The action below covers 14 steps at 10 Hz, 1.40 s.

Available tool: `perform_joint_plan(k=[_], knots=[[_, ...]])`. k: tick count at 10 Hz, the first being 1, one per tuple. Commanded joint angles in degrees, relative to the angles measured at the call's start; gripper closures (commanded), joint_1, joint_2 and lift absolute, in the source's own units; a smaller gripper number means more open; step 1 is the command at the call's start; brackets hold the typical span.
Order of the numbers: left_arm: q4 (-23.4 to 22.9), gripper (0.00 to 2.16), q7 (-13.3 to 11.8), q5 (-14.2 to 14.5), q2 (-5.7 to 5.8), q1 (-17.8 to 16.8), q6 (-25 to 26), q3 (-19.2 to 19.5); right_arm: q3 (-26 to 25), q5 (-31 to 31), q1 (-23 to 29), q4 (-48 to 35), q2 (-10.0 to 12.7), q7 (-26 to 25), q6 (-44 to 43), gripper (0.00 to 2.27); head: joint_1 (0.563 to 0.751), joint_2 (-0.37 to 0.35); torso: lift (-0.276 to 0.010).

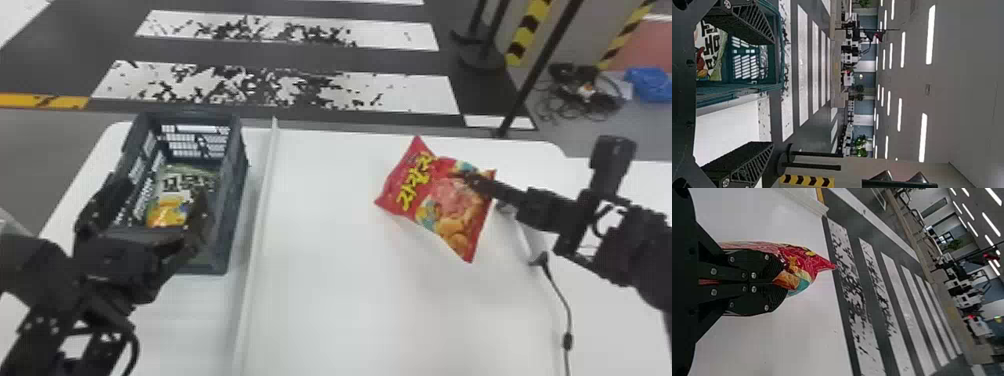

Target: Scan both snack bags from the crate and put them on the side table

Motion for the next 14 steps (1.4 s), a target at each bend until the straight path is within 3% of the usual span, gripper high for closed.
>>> perform_joint_plan(k=[1,4,7,8,9,10,11,13,14], knots=[[0.20,0.08,0.00,0.00,-0.23,-0.21,0.00,0.00,6.98,16.24,5.39,-11.45,1.11,-4.71,-8.95,2.25,0.695,-0.077,-0.087],[0.82,0.08,0.00,0.00,-0.23,-0.48,0.00,0.00,24.29,45.86,11.98,-16.81,-0.82,-15.08,-18.79,2.25,0.695,-0.048,-0.087],[1.61,0.08,0.00,0.79,0.03,-1.00,0.00,-0.09,40.20,68.53,13.30,-9.52,-4.60,-20.80,-15.80,2.25,0.695,0.025,-0.087],[1.78,0.08,0.00,0.88,0.03,-1.09,0.00,-0.09,43.28,71.35,13.56,-8.11,-5.39,-21.06,-14.04,2.25,0.695,0.051,-0.087],[1.87,0.08,0.00,0.97,0.21,-1.09,-0.17,0.00,45.21,72.49,14.97,-8.20,-5.92,-20.97,-12.64,2.07,0.695,0.067,-0.087],[1.96,0.08,0.00,1.05,0.21,-1.09,-0.17,0.00,46.62,72.75,16.02,-9.34,-6.44,-20.18,-9.65,1.27,0.695,0.079,-0.087],[2.13,0.08,0.00,1.14,0.21,-1.09,-0.35,0.00,46.53,71.35,17.34,-11.28,-6.71,-18.86,-9.30,0.10,0.695,0.089,-0.087],[2.22,0.08,0.00,1.14,0.30,-1.09,-0.35,0.00,45.39,64.58,18.49,-15.23,-7.15,-17.46,-8.24,0.02,0.695,0.106,-0.087],[2.22,0.08,-0.09,1.14,0.21,-1.09,-0.35,0.00,43.19,57.46,18.75,-17.43,-7.15,-16.31,-8.42,0.05,0.695,0.110,-0.087]])
